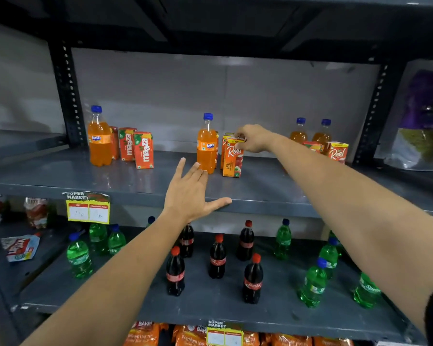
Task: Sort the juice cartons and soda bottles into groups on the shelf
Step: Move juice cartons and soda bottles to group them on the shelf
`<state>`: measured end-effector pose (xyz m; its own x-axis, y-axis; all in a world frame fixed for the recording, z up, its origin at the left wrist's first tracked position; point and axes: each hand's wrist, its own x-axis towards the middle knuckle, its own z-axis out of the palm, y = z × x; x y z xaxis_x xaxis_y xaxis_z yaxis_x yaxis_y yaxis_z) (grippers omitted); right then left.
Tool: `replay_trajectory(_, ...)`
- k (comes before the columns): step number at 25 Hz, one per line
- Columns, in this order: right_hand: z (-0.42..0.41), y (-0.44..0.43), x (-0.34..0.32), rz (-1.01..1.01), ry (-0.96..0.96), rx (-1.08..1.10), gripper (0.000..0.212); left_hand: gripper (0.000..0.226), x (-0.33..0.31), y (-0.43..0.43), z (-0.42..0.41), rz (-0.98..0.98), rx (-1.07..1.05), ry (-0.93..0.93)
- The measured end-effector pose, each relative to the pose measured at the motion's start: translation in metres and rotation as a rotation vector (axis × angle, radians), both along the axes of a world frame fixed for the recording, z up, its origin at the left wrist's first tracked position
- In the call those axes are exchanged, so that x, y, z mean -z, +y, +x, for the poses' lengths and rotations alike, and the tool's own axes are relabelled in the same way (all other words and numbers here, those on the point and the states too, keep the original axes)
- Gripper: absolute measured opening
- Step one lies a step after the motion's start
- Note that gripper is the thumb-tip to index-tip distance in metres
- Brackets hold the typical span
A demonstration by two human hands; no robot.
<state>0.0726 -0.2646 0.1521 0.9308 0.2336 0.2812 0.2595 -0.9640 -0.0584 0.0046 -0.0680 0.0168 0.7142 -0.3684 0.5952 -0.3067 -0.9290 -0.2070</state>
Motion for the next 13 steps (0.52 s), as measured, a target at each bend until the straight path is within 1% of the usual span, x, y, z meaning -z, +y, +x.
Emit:
replay_trajectory(2,0.011,0.004,0.005,0.005,0.01,0.0,0.047,0.109,0.004,-0.001,0.002,-0.009,-0.007,-0.02)
replay_trajectory(4,0.018,0.009,-0.001,0.037,0.026,-0.003,0.056,0.107,0.005,-0.001,0.003,-0.024,-0.001,-0.034)
replay_trajectory(6,0.021,0.017,-0.012,0.146,-0.005,-0.043,0.067,0.108,0.006,-0.001,0.003,-0.03,0.01,-0.028)
replay_trajectory(8,0.022,0.033,-0.022,0.253,-0.084,-0.126,0.068,0.11,0.005,-0.001,0.005,-0.026,0.015,-0.005)
replay_trajectory(10,0.024,0.051,-0.026,0.271,-0.119,-0.221,0.058,0.113,0.005,0.0,0.007,-0.024,0.019,0.011)
replay_trajectory(13,0.026,0.068,-0.029,0.251,-0.165,-0.27,0.029,0.115,0.006,-0.001,0.008,-0.033,0.022,0.006)
